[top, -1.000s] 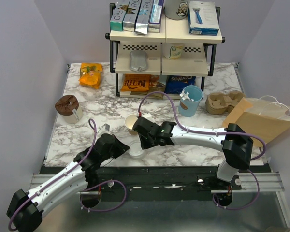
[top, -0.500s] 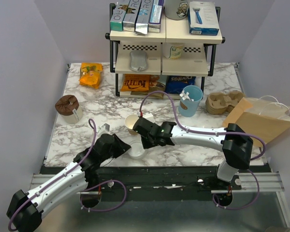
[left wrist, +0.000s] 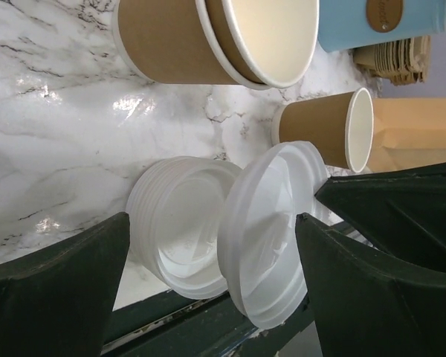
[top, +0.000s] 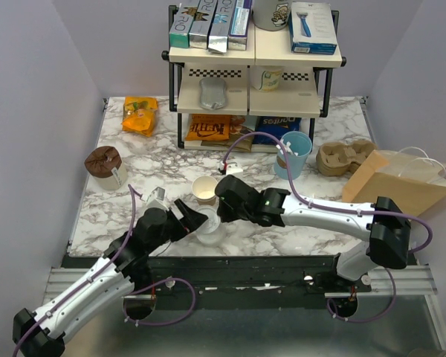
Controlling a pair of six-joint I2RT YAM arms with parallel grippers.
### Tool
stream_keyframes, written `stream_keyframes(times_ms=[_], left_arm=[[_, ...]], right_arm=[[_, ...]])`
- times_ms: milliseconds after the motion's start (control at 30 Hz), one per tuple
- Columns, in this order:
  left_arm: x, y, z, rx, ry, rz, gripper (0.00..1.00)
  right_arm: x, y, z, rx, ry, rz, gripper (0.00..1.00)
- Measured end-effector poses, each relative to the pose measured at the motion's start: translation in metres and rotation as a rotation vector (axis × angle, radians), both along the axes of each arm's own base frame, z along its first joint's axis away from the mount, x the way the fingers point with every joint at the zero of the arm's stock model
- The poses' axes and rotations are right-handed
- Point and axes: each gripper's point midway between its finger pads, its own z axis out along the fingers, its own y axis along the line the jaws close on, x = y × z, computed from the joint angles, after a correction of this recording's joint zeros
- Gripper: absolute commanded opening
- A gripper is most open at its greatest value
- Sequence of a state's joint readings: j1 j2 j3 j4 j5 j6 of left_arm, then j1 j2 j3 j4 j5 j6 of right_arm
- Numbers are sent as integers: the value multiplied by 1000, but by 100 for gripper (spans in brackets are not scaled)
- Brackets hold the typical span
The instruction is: Pack the takeout coffee
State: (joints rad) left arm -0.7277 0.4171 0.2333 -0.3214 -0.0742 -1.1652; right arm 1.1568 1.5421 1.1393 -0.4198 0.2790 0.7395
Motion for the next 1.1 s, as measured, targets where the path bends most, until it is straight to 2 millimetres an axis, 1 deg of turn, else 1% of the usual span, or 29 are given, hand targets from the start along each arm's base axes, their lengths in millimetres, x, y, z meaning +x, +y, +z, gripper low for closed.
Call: stream_keyframes(times_ms=[233,333,367,433,467,533,567,633,667,733,767,867,933,1000,1067,1100], left_arm=[[0,0,20,-15,-57,-19,99],[0,-2,33,-32,-89,-35,95],[-1,-3,37,-33,-97,-42,90],[-1,-4,43,-36,-107,-52,83],[-2,-4,46,-38,-111,-59,75],[-4,-6,51,-48,-119,-73,70],[-5,-7,52,-50,-124,-86,62],[-9,-11,54,-66,-122,-113,53],[-11,-13,56,-73,-122,-126,41],[-13,-16,58,-87,-121,-147,32],[-14,-17,58,-90,-120,-156,25],[-16,-20,59,-100,-114,-167,15],[-16,-21,61,-110,-111,-166,14],[-16,-21,64,-114,-108,-164,11],[-16,-21,70,-123,-106,-160,10],[-15,-22,73,-129,-105,-158,11]], right_arm=[[2,0,1,-6,-18,7,1],[2,-3,-1,-12,-28,21,1],[1,-4,-1,-11,-30,24,1],[-1,-6,1,-4,-35,37,1],[-2,-6,5,5,-40,43,1],[-2,-3,14,34,-52,56,1],[-2,-2,19,50,-58,61,1],[-4,0,28,77,-68,77,1],[-5,1,33,90,-72,85,1],[-7,2,43,122,-81,102,1],[-8,3,48,136,-87,109,1],[-11,4,60,167,-103,135,1],[-12,5,63,174,-110,151,1],[-13,4,62,166,-116,165,4],[-13,2,59,147,-128,183,23],[-13,0,58,139,-139,194,34]])
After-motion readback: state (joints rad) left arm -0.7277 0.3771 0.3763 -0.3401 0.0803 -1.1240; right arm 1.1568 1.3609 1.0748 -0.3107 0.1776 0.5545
